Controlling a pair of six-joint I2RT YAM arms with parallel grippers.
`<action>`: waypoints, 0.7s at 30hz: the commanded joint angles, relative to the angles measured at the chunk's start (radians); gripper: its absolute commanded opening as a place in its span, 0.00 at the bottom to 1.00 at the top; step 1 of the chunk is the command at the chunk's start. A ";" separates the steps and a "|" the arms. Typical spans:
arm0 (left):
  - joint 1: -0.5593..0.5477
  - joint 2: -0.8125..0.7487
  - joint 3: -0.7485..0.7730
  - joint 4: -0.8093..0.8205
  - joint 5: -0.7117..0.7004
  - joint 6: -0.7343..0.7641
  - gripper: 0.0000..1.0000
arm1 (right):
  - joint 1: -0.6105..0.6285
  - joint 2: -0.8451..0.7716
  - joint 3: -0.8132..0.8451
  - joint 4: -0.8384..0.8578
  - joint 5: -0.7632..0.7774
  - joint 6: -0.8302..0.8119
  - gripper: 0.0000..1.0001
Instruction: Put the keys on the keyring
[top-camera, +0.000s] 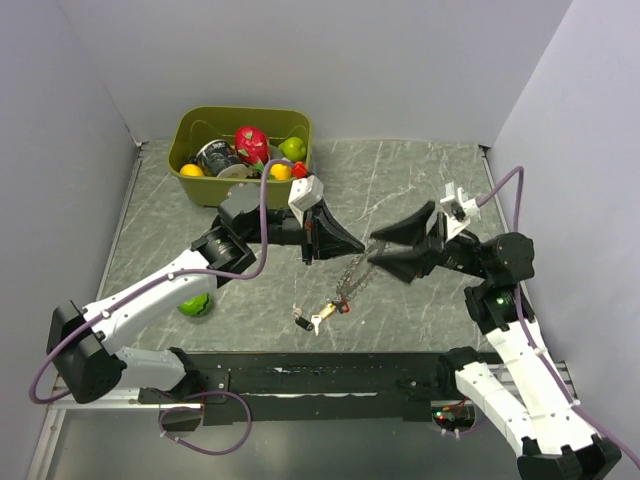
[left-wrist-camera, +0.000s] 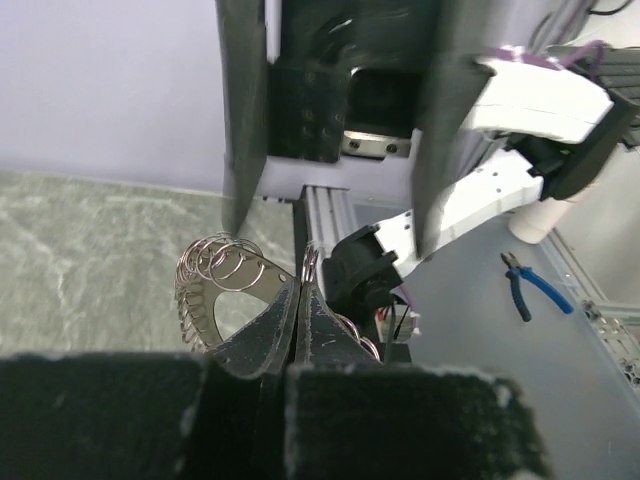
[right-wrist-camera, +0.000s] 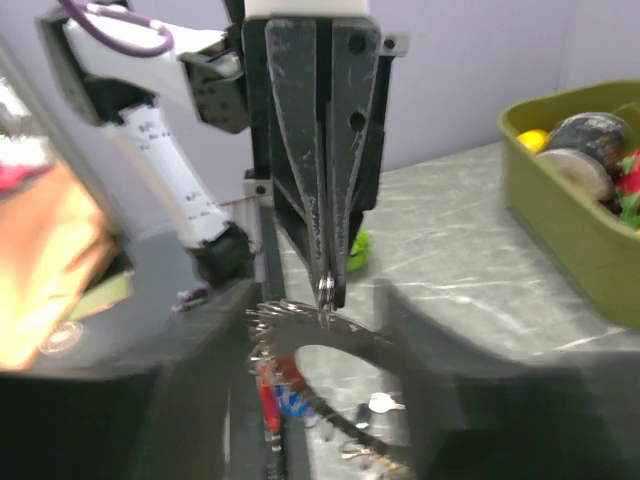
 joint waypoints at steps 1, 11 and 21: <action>0.001 -0.067 -0.023 -0.010 -0.077 0.044 0.01 | 0.003 -0.072 0.021 -0.062 0.151 -0.061 0.93; 0.002 -0.093 -0.023 -0.088 -0.110 0.109 0.01 | 0.003 -0.084 0.033 -0.132 0.186 -0.091 1.00; 0.039 -0.141 -0.046 -0.195 -0.195 0.187 0.01 | 0.003 -0.100 0.020 -0.267 0.270 -0.141 1.00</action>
